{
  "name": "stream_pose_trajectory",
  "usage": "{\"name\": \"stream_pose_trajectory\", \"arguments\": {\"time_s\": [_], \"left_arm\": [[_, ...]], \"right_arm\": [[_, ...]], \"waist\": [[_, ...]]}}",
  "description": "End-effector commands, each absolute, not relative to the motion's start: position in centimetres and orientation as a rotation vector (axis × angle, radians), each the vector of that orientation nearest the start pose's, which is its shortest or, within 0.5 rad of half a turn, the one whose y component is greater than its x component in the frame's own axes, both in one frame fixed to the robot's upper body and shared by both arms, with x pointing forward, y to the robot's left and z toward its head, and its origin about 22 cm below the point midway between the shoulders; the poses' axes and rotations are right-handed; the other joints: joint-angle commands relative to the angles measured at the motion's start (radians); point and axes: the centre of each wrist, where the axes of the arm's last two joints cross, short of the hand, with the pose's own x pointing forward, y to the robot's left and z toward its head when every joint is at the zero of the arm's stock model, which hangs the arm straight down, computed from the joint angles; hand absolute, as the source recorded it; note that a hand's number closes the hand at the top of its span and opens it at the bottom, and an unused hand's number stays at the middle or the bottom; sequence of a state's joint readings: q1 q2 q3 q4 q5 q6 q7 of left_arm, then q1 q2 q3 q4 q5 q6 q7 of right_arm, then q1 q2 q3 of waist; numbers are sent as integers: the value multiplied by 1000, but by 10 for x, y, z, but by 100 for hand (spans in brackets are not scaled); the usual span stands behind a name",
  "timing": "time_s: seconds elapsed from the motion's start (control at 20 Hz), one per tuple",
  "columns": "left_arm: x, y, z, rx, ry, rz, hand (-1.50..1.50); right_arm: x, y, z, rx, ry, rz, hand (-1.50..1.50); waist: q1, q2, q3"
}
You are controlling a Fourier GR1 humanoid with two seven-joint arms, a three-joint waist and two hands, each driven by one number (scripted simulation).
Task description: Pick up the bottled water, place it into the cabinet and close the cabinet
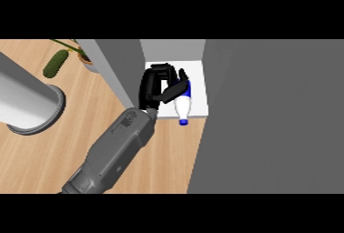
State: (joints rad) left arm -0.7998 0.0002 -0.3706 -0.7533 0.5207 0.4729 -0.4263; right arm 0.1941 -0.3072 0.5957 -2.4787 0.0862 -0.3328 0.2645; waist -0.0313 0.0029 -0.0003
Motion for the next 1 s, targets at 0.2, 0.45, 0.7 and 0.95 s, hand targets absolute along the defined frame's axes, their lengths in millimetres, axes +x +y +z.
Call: {"name": "stream_pose_trajectory", "arguments": {"time_s": [0.2, 0.45, 0.7, 0.95], "left_arm": [[401, 71, 36, 47, -1740, 44, 150], [408, 91, 14, 130, -1745, 64, 150], [415, 90, 18, 259, -1754, 34, 150], [417, 98, 12, 319, -1779, -3, 150]], "right_arm": [[103, -179, 170, 214, -1952, 169, -150], [98, -185, 170, 250, -1973, 179, -150], [97, -187, 167, 250, -1976, 201, -150], [101, -185, 156, 264, -1960, 225, -150]], "waist": [[-1, 1, 0], [-25, 10, 0], [-31, 11, 0], [-44, 19, 0]]}}
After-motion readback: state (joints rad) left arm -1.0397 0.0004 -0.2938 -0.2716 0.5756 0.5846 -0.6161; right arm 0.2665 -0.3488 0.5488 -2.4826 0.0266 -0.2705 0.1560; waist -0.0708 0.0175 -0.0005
